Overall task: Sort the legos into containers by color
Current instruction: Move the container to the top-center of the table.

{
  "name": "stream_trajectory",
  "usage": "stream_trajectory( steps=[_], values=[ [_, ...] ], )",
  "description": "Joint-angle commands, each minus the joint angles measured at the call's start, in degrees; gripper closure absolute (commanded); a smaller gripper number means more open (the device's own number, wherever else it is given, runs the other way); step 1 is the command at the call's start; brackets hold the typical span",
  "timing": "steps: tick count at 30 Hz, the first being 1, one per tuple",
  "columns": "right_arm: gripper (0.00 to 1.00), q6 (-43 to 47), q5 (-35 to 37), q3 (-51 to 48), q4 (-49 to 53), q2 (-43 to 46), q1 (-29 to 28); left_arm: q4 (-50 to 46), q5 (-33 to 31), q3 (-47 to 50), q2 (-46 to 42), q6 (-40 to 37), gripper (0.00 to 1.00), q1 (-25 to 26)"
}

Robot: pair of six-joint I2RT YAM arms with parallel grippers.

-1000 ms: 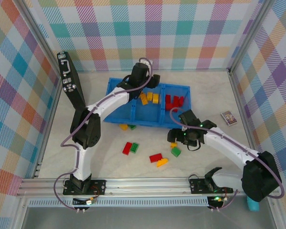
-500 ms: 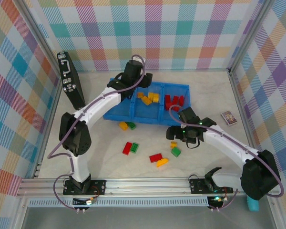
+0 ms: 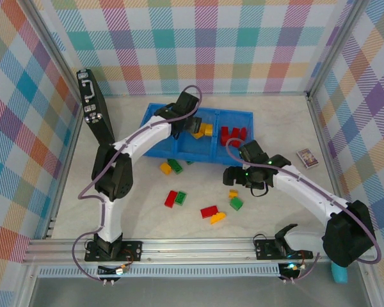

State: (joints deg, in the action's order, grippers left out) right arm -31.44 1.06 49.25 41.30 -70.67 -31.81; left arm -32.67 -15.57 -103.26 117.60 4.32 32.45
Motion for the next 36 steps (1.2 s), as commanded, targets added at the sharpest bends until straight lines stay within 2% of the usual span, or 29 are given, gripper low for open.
stream_trajectory(
  steps=[1,5,9,16,20,23,29,36],
  values=[
    [0.08,1.28,1.29,1.64,2.51,1.24,0.26,-3.36,0.69,-2.70,1.93,2.51,0.24,-1.72],
    [0.08,1.51,1.75,1.90,2.72,1.08,0.34,-4.07,3.31,-3.08,3.89,3.65,0.30,-2.69],
    [0.08,2.21,1.80,2.63,2.99,0.04,0.35,-5.24,5.21,-4.21,5.90,4.29,0.53,-3.39],
    [0.07,3.40,2.28,4.21,3.35,-1.20,0.52,-7.35,5.73,-6.33,8.75,4.48,0.55,-4.25],
    [0.07,4.30,2.32,5.09,3.53,-2.42,0.61,-6.37,6.78,-7.38,9.82,5.29,0.76,-4.23],
    [0.06,4.36,2.20,5.07,3.53,-2.89,0.61,-6.01,7.38,-9.35,10.56,6.28,0.85,-4.38],
    [0.06,4.46,2.54,4.62,3.80,-3.07,0.70,-2.67,7.49,-11.80,9.88,9.65,0.92,-5.10],
    [0.05,4.68,2.37,4.15,3.27,-3.68,0.79,2.61,6.49,-13.13,8.37,13.07,0.95,-6.48]
  ],
)
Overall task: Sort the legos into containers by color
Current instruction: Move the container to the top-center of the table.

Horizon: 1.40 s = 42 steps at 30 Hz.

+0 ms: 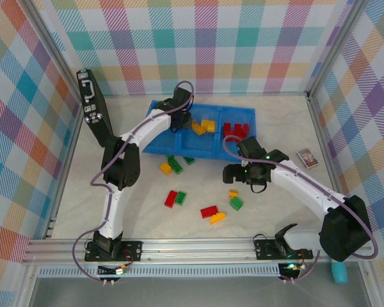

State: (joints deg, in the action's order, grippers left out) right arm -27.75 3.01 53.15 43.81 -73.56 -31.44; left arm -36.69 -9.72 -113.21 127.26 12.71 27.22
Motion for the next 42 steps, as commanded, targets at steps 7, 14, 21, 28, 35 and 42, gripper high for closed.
stream_trajectory(
  steps=[7,14,21,28,35,42],
  values=[
    [0.05,0.77,0.33,-1.13,-0.11,-1.06,0.42,14.53,-1.15,-1.21,-1.75,7.59,0.95,-1.91],
    [0.05,0.51,0.30,-2.07,-0.39,-1.19,0.50,13.90,-1.38,-8.92,2.62,5.35,0.95,-2.88],
    [0.05,0.07,-0.65,-2.68,-1.00,-1.80,0.50,14.22,-1.11,-12.39,7.11,3.80,0.95,-3.58],
    [0.04,-0.24,-1.68,-3.04,-1.62,-3.26,0.50,14.97,1.62,-9.60,7.71,4.28,0.88,-3.67],
    [0.04,0.81,-5.34,-4.58,-3.36,-4.44,0.50,17.67,3.69,-2.30,3.92,4.40,0.41,-3.61],
    [0.11,0.45,-6.73,-7.32,-7.99,-8.34,0.50,22.65,9.74,1.91,-3.26,-0.25,0.20,-3.58]
  ],
)
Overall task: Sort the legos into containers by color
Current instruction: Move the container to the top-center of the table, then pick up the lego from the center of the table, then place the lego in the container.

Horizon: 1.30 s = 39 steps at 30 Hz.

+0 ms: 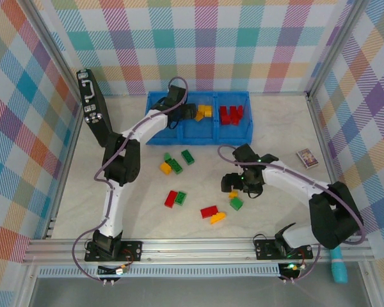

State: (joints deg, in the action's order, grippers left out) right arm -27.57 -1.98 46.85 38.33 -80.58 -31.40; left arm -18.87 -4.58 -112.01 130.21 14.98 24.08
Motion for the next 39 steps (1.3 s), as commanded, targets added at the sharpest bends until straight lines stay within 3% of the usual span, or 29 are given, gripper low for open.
stream_trajectory(
  steps=[1,10,20,26,32,39],
  values=[
    [0.12,0.12,-1.84,-1.30,-3.08,-1.79,0.46,4.81,5.55,0.74,-7.12,-3.03,0.19,-0.43],
    [0.35,0.25,-0.07,-2.47,-4.13,-5.32,0.36,3.41,6.75,7.09,-23.68,-8.80,0.18,-0.43],
    [0.71,1.31,2.27,-0.41,-2.60,-7.32,0.28,3.44,-4.87,24.98,-49.67,-13.95,0.14,-0.51],
    [0.73,7.05,5.63,11.72,5.63,-6.78,0.37,-10.01,-14.26,32.38,-59.79,-18.13,0.14,-0.61],
    [0.71,16.35,8.98,30.09,5.30,-12.01,0.37,-15.36,-13.24,47.69,-74.32,-17.45,0.10,-0.63],
    [0.64,28.02,8.85,45.82,-4.58,-23.88,0.37,-20.72,-13.11,54.31,-81.67,-18.32,0.06,-0.70]
  ],
)
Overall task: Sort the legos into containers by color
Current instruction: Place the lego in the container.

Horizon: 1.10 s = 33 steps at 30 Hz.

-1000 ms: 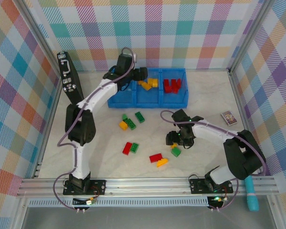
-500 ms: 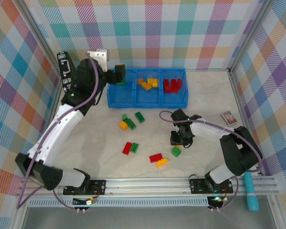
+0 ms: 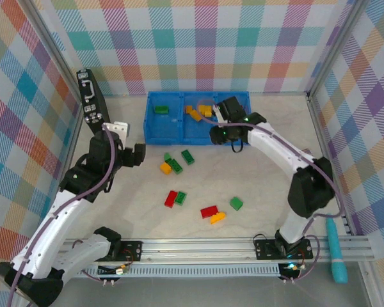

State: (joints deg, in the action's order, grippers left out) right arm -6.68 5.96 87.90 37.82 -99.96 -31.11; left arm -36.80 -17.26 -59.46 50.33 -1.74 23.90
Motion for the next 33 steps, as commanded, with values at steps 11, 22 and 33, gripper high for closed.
stream_trajectory(
  steps=[11,22,33],
  values=[
    [0.53,10.60,4.92,31.28,-4.87,-29.66,0.17,2.58,7.97,8.99,-3.87,-3.36,0.03,-2.01],
    [0.35,11.59,4.68,31.71,-0.91,-24.96,-0.34,2.69,7.42,9.54,-4.70,-3.71,0.02,-2.10],
    [0.29,-3.45,5.67,-2.39,8.45,8.17,-2.63,2.79,8.95,9.91,-3.09,-3.10,0.02,-2.10]
  ],
)
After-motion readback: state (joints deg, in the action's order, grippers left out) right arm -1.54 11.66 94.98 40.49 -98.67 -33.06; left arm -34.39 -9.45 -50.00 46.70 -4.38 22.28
